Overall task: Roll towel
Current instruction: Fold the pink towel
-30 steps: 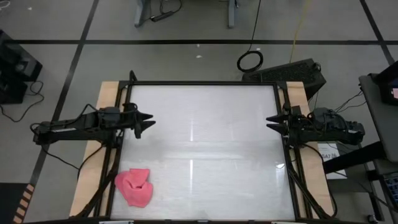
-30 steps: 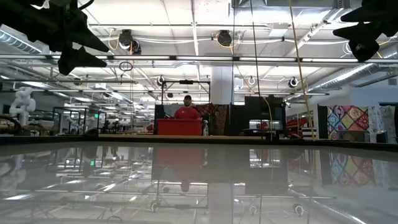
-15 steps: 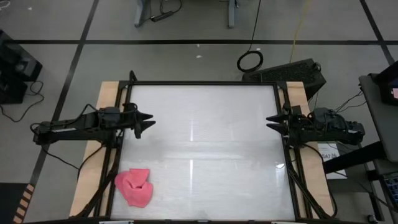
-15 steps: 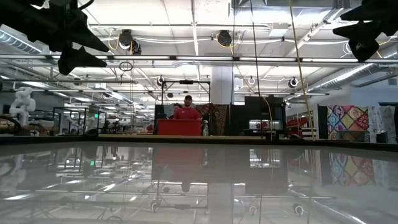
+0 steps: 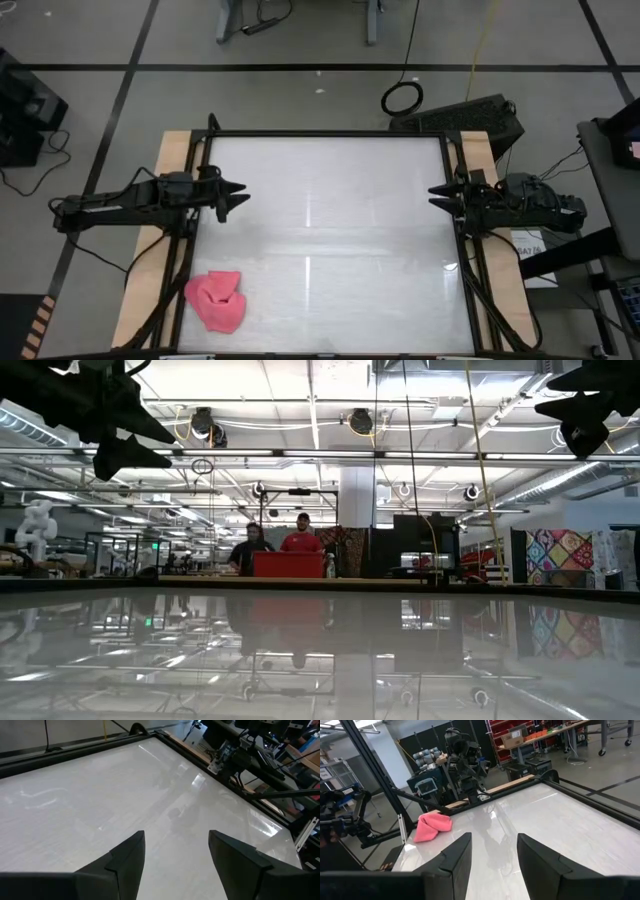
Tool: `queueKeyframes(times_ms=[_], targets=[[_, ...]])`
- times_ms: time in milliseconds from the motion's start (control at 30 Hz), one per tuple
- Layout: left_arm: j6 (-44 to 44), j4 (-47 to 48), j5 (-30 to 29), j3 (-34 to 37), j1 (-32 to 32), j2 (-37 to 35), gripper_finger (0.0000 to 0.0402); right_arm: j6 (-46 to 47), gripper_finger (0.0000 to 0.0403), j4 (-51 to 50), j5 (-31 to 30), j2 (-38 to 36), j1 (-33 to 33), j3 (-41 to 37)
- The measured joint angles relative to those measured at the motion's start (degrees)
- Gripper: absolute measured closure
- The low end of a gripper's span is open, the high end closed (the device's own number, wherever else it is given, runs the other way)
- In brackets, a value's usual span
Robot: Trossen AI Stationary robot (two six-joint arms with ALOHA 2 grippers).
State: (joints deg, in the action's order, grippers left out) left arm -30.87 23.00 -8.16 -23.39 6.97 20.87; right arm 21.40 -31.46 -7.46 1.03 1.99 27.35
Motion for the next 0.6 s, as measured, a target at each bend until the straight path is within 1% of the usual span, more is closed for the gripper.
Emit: queueKeyframes(times_ms=[500, 600], targets=[[0.0, 0.0, 0.0, 0.0, 0.0, 0.0, 0.0178, -0.4, 0.0255, 1.5, -0.1, 0.0, 0.0, 0.0], [0.0, 0.0, 0.0, 0.0, 0.0, 0.0, 0.0178, -1.9, 0.0255, 1.5, -0.1, 0.0, 0.0, 0.0]])
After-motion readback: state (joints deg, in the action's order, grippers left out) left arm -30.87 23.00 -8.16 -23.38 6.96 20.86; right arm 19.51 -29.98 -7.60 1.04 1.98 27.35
